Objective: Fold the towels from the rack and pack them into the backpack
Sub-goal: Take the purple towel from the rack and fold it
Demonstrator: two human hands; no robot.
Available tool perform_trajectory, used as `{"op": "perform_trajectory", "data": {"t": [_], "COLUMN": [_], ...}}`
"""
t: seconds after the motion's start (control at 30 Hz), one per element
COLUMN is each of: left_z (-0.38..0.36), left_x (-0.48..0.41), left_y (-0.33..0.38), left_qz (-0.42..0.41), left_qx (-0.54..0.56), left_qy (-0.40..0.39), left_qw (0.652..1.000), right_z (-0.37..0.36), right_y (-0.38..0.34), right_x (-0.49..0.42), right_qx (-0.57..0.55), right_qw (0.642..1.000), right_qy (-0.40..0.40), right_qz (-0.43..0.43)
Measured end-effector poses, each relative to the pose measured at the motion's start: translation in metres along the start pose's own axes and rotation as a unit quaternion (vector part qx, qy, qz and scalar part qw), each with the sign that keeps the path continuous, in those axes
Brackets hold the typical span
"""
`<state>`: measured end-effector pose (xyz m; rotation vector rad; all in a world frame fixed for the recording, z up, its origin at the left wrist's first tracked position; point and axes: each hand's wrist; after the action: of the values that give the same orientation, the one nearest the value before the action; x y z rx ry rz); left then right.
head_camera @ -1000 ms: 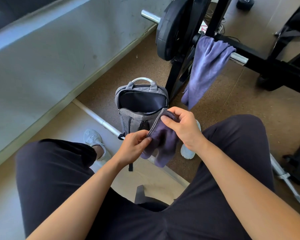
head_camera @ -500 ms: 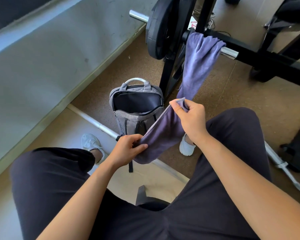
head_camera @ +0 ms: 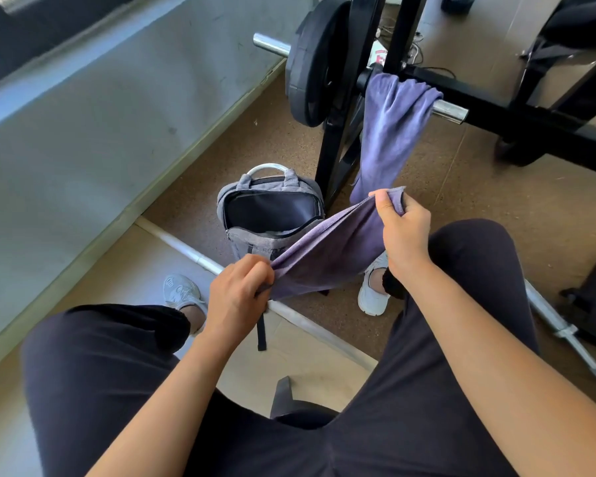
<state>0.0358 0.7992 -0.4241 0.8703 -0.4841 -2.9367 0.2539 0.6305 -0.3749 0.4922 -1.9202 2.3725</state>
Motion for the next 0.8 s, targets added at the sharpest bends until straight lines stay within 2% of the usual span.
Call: {"op": "perform_trajectory", "data": {"t": [0.13,0.27,0.4,0.57,0.6,0.7,0.73,0.8], "left_z": [-0.003,-0.005,-0.004,-0.003,-0.002,-0.004,-0.007,-0.014], "left_x": [0.000,0.000,-0.001,0.000,-0.001,-0.003,-0.003,0.000], "left_y": [0.002,0.000,0.005,0.009,0.011,0.016,0.015,0.014], "left_qz": [-0.079,-0.066,-0.039,0.090,0.119,0.251,0.276,0.292], "left_qx": [0.001,0.044,0.077,0.204,0.254,0.405,0.414,0.397], "left_qy": [-0.016,-0.066,-0.109,-0.073,-0.070,-0.073,-0.072,-0.078], "left_qw": [0.997,0.995,0.990,0.972,0.957,0.876,0.864,0.866], "right_z": [0.000,-0.001,-0.003,-0.010,-0.012,-0.016,-0.016,-0.016], "right_y": [-0.003,-0.001,-0.001,-0.005,-0.006,-0.010,-0.012,-0.015], "right_x": [0.004,0.004,0.007,0.016,0.018,0.023,0.024,0.026], "right_qx": [-0.015,-0.021,-0.045,-0.097,-0.114,-0.142,-0.150,-0.165], "right_qw": [1.000,0.999,0.997,0.984,0.978,0.960,0.954,0.942], "right_qy": [-0.008,-0.020,-0.063,-0.140,-0.162,-0.215,-0.228,-0.256], "right_qz": [-0.026,-0.022,-0.016,-0.046,-0.063,-0.107,-0.121,-0.140]}}
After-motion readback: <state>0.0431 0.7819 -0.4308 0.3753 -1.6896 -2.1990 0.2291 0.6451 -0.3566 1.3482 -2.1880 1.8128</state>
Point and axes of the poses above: each hand's wrist, its own x-axis away from the middle knuckle, its own z-axis out of the back of the hand, y = z × x, and after that the axes turned 15 degrees about -z, right-handed
